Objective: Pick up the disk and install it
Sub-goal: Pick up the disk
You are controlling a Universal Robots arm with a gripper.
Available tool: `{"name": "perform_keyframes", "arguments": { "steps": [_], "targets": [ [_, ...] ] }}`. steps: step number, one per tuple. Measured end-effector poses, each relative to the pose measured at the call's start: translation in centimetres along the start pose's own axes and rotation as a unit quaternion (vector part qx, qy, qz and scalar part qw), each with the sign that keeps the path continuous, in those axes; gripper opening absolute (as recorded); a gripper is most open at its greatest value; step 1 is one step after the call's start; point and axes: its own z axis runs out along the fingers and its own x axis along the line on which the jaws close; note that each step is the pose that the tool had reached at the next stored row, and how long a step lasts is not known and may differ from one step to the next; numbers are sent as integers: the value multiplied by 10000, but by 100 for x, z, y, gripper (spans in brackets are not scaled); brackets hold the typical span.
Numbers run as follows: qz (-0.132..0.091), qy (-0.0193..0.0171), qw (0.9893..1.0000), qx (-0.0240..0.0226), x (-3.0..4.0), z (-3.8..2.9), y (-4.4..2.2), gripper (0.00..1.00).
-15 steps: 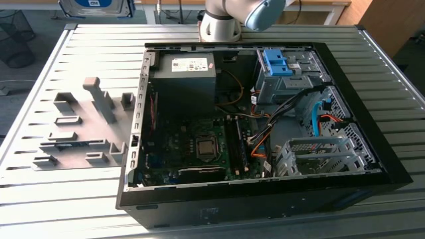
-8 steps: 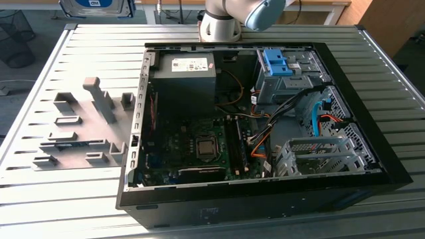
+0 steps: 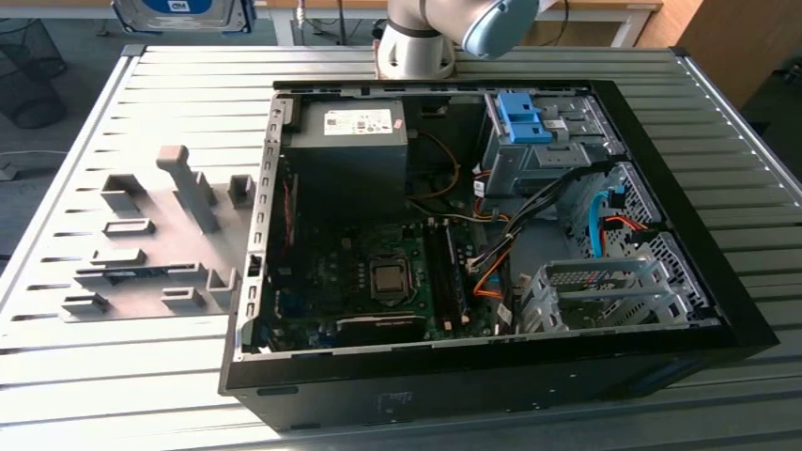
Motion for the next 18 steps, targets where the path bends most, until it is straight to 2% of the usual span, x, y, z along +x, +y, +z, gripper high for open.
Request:
{"name": "perform_keyframes", "arguments": {
  "steps": [3,18],
  "targets": [
    [1,-1,10000,1,-3,2,-98,36],
    [1,-2,10000,1,-27,13,-782,36]
  ]
}}
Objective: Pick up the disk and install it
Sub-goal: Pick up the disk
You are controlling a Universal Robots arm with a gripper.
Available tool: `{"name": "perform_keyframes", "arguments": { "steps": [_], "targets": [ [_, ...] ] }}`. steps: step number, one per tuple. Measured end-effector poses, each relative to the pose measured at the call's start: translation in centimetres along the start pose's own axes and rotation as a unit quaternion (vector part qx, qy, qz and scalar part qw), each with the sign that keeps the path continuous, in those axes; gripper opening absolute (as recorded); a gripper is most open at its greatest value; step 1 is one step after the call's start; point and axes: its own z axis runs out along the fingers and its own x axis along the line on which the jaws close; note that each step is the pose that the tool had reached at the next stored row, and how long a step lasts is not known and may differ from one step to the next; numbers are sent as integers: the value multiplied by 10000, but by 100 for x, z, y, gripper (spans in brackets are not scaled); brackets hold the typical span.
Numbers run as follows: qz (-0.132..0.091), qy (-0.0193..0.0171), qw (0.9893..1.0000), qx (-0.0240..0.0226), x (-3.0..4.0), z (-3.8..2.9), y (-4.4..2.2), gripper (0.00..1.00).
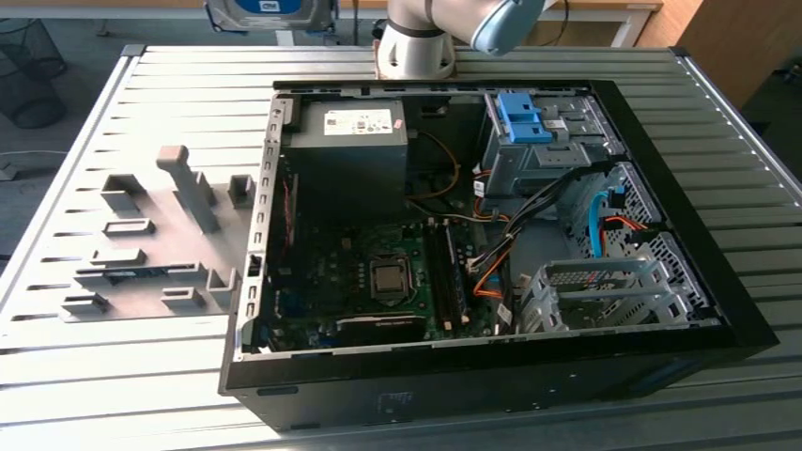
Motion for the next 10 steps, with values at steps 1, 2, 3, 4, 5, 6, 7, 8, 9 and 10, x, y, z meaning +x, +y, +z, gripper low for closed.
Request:
{"name": "perform_keyframes", "arguments": {
  "steps": [1,2,3,4,5,6,7,8,9,10],
  "targets": [
    [0,0,10000,0,-1,1,-38,36],
    [-1,1,10000,-1,-2,1,-76,36],
    [0,0,10000,0,-3,2,-112,36],
    [0,0,10000,-1,-2,2,-136,36],
    [0,1,10000,-1,0,3,-157,36],
    [0,0,10000,0,9,6,-173,36],
    [0,0,10000,0,31,9,-184,36],
    [0,0,10000,0,83,18,-197,36],
    [0,1,10000,-1,132,26,-202,36],
    [0,0,10000,0,173,35,-205,36]
  ]
}}
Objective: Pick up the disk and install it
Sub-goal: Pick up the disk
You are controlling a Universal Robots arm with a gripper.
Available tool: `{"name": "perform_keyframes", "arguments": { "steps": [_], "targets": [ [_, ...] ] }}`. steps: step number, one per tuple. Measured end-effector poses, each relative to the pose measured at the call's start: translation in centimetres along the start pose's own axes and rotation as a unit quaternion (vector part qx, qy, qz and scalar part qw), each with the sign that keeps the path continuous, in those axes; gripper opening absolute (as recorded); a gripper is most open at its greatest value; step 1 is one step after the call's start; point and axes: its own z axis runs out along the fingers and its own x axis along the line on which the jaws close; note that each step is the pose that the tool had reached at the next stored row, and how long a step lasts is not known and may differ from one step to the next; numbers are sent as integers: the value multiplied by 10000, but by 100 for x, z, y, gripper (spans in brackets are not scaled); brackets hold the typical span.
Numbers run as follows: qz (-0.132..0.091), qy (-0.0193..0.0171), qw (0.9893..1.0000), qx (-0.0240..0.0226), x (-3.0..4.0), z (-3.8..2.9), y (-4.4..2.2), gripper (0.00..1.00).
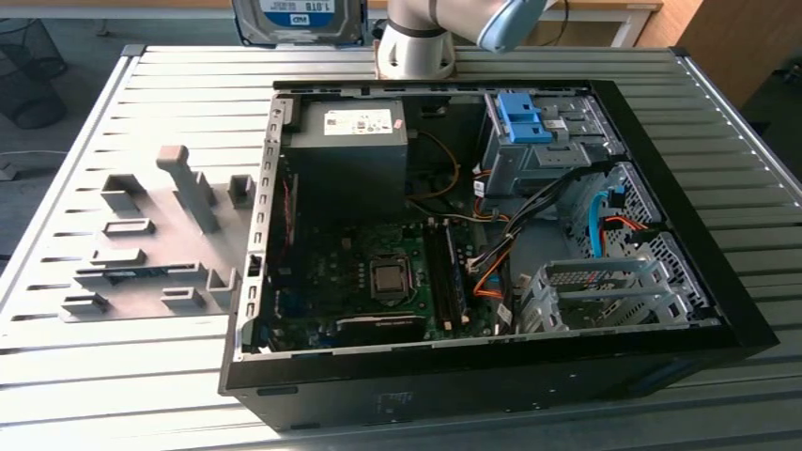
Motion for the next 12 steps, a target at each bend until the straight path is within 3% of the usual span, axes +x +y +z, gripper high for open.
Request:
{"name": "perform_keyframes", "arguments": {
  "steps": [2,6,12],
  "targets": [
    [0,-6,10000,2,73,21,-4,36],
    [1,-50,10000,4,188,58,-10,36],
    [0,-52,10000,21,401,129,-18,36]
  ]
}}
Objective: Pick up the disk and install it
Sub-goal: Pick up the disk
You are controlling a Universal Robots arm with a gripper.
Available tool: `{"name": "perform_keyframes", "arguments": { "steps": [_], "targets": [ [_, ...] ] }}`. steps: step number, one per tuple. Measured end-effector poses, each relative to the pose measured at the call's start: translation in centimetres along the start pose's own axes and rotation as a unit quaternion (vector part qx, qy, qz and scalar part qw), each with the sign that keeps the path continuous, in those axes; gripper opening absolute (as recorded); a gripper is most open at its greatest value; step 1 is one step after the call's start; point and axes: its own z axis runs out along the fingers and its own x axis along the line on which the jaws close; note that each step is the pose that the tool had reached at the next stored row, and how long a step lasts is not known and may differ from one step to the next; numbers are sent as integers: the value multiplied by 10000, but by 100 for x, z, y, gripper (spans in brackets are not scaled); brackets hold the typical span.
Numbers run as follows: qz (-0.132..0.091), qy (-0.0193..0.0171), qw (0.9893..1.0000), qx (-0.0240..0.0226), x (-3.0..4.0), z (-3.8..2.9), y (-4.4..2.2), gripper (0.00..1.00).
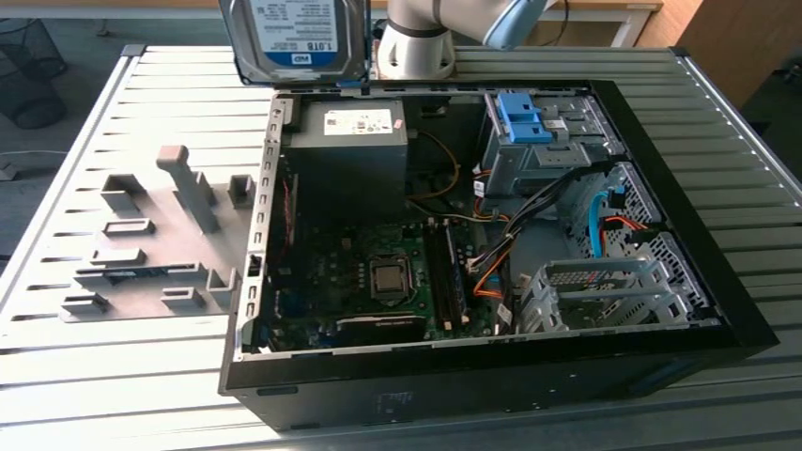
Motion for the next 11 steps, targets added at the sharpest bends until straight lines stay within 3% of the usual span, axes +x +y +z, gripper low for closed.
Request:
{"name": "perform_keyframes", "arguments": {
  "steps": [2,5,11],
  "targets": [
    [0,-1,10000,8,53,24,-10,36],
    [-1,0,10000,20,66,59,-69,36],
    [-2,1,10000,22,59,172,-323,36]
  ]
}}
